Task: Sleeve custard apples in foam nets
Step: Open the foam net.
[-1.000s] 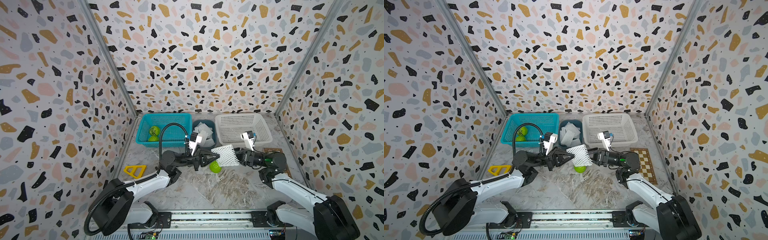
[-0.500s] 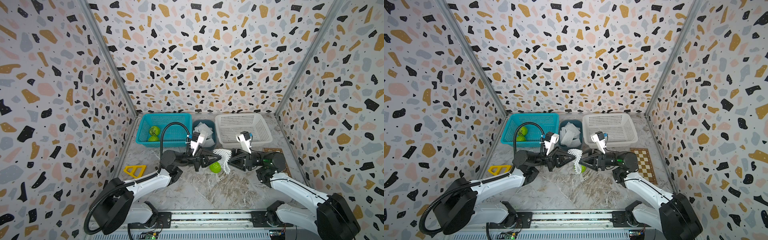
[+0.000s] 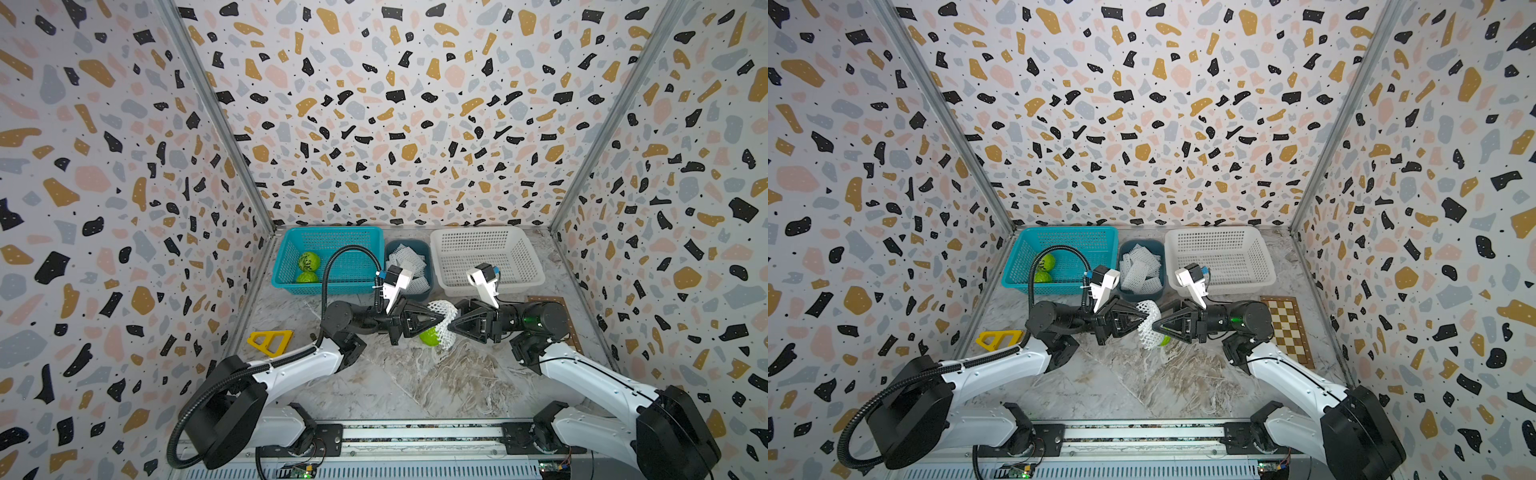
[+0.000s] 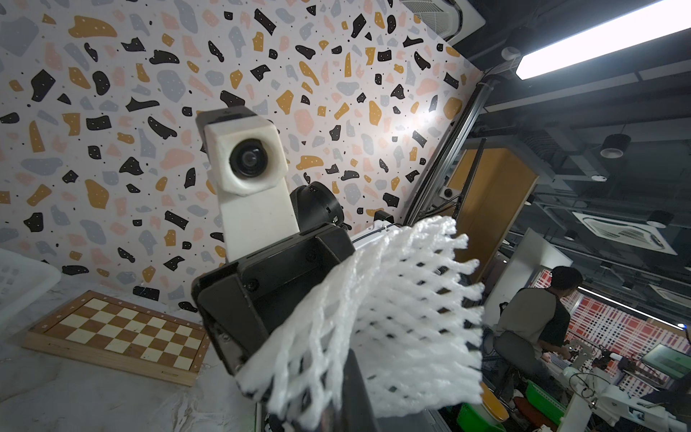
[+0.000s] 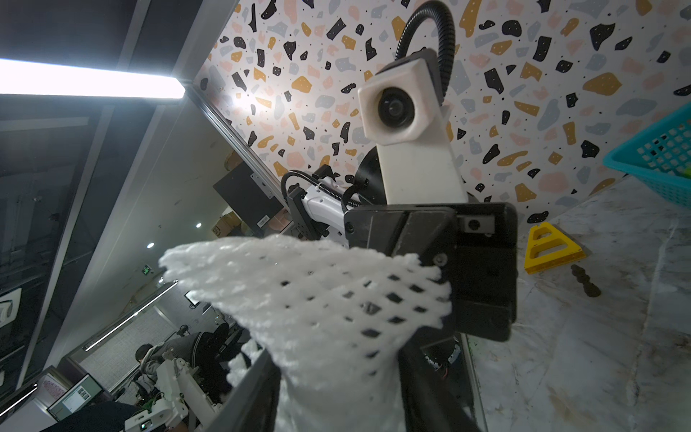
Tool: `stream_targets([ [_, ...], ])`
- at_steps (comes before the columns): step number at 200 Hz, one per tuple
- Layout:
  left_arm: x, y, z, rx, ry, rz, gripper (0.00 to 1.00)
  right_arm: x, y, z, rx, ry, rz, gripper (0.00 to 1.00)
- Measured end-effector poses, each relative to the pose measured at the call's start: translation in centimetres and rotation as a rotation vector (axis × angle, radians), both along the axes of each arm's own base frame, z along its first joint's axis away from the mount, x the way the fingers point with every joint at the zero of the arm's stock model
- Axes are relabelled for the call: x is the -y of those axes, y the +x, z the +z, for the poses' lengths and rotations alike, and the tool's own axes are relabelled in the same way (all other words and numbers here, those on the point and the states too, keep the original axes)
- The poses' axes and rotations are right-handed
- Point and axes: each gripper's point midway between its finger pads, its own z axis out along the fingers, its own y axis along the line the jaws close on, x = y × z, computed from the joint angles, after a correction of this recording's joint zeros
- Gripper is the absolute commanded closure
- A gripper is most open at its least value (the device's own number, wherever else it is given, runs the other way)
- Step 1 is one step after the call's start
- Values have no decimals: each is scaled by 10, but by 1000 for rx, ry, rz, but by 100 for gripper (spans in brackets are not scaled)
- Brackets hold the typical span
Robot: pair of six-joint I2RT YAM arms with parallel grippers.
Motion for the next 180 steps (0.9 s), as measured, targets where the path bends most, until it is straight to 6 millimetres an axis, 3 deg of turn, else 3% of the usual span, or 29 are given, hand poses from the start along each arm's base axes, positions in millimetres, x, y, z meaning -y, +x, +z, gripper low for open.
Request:
stream_targets([
  [60,-8,-5,-3,-3,-2,13,100,21,3,20,63,60,-63,56],
  [93,-9,-5,-4,-6,2,15,100,23,-1,21,65,71,-55,62],
  [180,-11,2,-13,-40,33,35,100,28,-3,22,68,82,-59,60],
])
